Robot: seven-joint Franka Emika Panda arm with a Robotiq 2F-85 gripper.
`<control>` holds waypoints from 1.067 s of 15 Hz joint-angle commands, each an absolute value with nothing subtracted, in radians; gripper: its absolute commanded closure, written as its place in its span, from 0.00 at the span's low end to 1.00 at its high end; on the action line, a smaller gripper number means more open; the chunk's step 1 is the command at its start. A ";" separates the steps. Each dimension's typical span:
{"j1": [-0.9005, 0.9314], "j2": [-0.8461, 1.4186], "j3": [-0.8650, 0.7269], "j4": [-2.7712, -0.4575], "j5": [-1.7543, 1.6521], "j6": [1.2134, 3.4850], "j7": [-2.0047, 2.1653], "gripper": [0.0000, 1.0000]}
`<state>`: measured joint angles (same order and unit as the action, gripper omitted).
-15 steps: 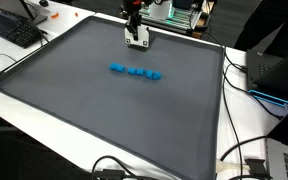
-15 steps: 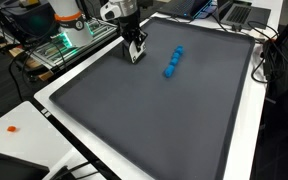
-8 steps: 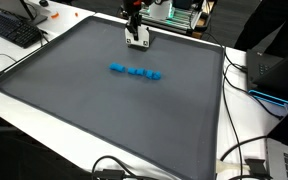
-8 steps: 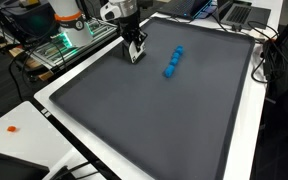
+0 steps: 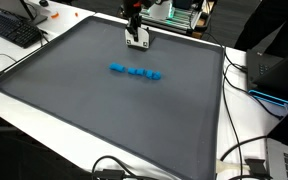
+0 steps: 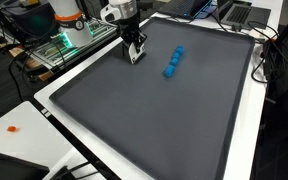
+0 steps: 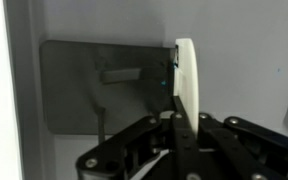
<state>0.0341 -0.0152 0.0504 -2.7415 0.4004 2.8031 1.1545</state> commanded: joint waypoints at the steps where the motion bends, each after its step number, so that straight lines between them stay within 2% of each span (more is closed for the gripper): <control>1: 0.040 -0.002 0.051 -2.750 0.413 2.844 1.151 0.99; 14: 0.040 0.019 0.049 -2.746 0.410 2.830 1.153 0.99; 15: 0.039 0.017 0.049 -2.746 0.413 2.828 1.146 0.71; 16: 0.039 0.013 0.048 -2.746 0.418 2.834 1.141 0.71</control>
